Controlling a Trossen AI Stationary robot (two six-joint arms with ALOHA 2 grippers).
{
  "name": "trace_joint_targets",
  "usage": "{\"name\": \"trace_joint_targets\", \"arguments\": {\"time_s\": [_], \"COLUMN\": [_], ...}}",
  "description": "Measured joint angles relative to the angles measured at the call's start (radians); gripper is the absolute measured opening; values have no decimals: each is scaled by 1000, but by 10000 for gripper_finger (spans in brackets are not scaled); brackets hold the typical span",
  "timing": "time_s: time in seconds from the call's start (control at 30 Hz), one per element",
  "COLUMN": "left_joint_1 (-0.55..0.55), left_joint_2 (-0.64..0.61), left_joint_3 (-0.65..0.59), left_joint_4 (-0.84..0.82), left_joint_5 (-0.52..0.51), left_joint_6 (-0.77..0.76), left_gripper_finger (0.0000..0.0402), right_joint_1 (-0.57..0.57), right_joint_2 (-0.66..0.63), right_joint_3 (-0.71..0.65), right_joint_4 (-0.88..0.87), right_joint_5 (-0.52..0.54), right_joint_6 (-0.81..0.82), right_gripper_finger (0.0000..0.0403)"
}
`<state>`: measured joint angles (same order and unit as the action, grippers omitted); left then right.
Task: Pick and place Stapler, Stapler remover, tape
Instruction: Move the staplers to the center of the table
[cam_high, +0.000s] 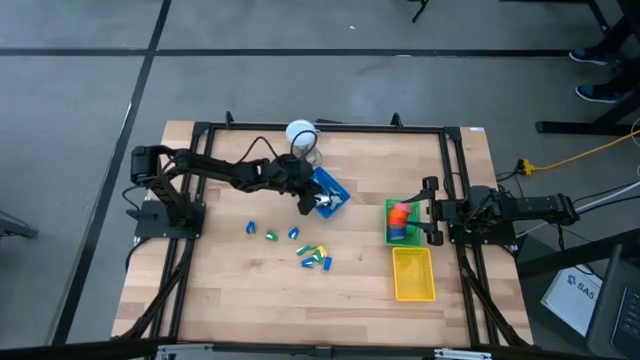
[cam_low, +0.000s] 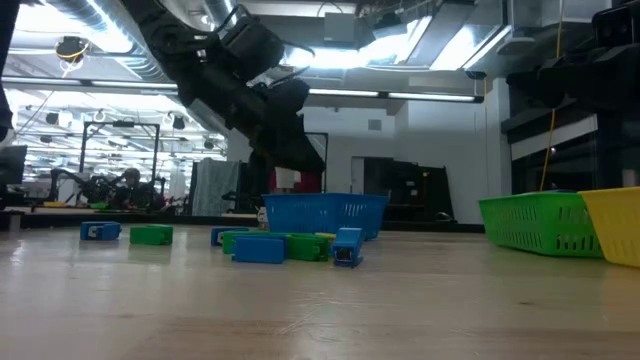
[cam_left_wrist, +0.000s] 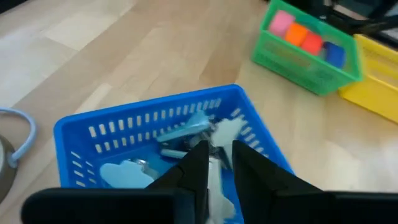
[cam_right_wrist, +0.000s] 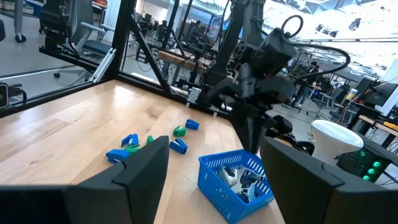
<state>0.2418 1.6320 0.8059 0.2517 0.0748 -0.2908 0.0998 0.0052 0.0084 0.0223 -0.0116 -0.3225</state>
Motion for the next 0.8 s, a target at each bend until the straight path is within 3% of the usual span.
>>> {"name": "trace_joint_targets", "arguments": {"time_s": [0.17,0.47,0.6,0.8], "left_joint_1": [-34,-140,-178,-255], "left_joint_2": [-83,-334,-408,-427], "left_joint_3": [0,-1,-1,-1], "left_joint_4": [-158,-552,-731,-989], "left_joint_5": [-1,-217,-275,-483], "left_joint_6": [34,13,-72,-249], "left_gripper_finger": [56,4,2,2], "right_joint_1": [0,0,0,0], "right_joint_2": [0,0,0,0], "right_joint_3": [0,0,0,0], "right_joint_4": [0,0,0,0], "right_joint_5": [0,0,0,0], "right_joint_6": [0,0,0,0], "right_gripper_finger": [259,259,259,259]}}
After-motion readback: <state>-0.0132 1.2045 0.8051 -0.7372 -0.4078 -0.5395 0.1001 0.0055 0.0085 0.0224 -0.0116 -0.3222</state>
